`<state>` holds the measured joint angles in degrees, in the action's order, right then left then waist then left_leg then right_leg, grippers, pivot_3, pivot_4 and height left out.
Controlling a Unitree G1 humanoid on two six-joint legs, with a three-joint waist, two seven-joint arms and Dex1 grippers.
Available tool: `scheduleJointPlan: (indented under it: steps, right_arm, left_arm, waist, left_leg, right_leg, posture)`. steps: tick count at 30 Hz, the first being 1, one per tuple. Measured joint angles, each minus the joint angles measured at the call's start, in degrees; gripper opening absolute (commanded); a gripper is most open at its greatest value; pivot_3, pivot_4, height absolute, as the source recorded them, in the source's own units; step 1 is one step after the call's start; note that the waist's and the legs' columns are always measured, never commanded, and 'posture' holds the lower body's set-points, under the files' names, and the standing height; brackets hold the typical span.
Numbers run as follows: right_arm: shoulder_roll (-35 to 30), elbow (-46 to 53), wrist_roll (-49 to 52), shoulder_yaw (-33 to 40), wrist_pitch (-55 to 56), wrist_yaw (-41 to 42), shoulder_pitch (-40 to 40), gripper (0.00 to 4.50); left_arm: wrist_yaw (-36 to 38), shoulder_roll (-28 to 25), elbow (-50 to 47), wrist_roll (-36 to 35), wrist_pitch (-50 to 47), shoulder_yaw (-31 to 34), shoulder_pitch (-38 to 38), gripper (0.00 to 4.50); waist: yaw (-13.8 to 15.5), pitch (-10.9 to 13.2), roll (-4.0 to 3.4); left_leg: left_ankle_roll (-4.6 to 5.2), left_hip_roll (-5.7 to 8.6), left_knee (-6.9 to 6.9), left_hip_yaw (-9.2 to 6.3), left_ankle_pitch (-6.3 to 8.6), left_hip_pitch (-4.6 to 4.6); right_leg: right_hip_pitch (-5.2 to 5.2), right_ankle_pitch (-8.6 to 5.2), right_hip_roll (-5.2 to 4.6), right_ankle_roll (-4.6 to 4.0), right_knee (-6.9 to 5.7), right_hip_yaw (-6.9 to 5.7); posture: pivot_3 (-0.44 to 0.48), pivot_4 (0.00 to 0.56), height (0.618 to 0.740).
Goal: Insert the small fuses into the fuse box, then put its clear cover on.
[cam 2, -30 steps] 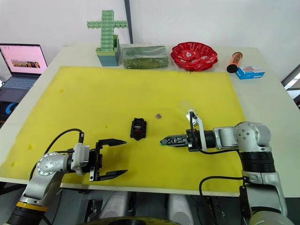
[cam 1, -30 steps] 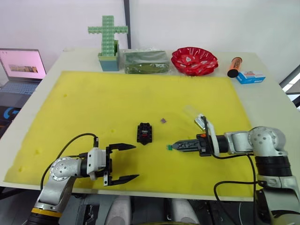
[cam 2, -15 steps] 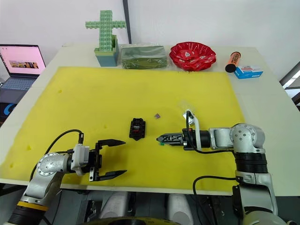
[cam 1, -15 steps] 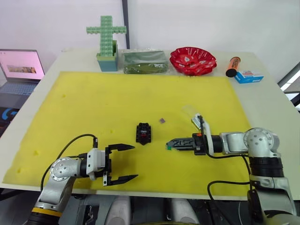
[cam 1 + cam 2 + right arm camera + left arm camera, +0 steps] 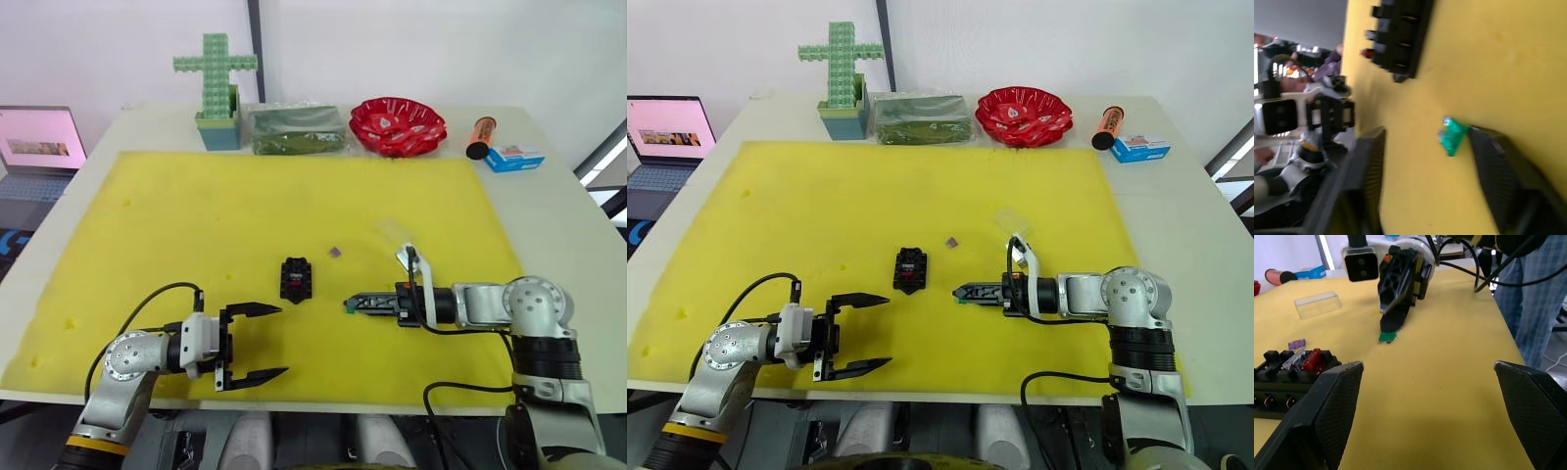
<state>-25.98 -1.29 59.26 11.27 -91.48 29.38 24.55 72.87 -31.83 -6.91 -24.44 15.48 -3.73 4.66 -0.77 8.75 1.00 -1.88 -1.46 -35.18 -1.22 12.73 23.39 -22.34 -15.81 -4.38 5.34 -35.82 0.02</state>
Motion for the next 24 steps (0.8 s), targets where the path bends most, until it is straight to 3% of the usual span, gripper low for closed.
scheduleJointPlan:
  steps: [5,17,24]
  right_arm:
    - [0.76,1.33,-0.82,0.0,-0.24,-0.49,-0.77,0.02]
    - [1.46,3.36,-1.3,1.39,-0.57,-0.93,-2.03,0.02]
    - [-1.43,4.44,1.63,0.73,-0.51,-0.39,-2.76,0.02]
  left_arm:
    - [-0.32,0.08,0.0,0.0,-0.19,0.0,0.0,4.5]
    - [-0.31,0.08,0.0,0.0,-0.23,-0.03,0.11,4.5]
    - [-0.26,0.12,0.0,0.01,-0.23,-0.11,0.2,4.5]
  waist:
    - [0.04,-0.01,0.02]
    - [0.2,-0.05,0.08]
    - [0.35,0.0,0.0]
  left_leg:
    - [0.0,-0.02,0.0,0.0,0.0,0.0]
    - [0.0,-0.05,-0.01,-0.01,0.0,0.01]
    - [0.0,-0.01,0.01,-0.01,0.0,0.07]
  right_leg:
    - [0.02,0.0,0.0,0.0,0.0,0.0]
    - [0.03,-0.01,-0.04,-0.01,0.07,0.0]
    - [0.05,0.0,-0.11,-0.01,0.26,0.0]
  posture:
    - [0.0,0.15,0.74]
    - [0.0,0.15,0.74]
    - [0.0,0.15,0.74]
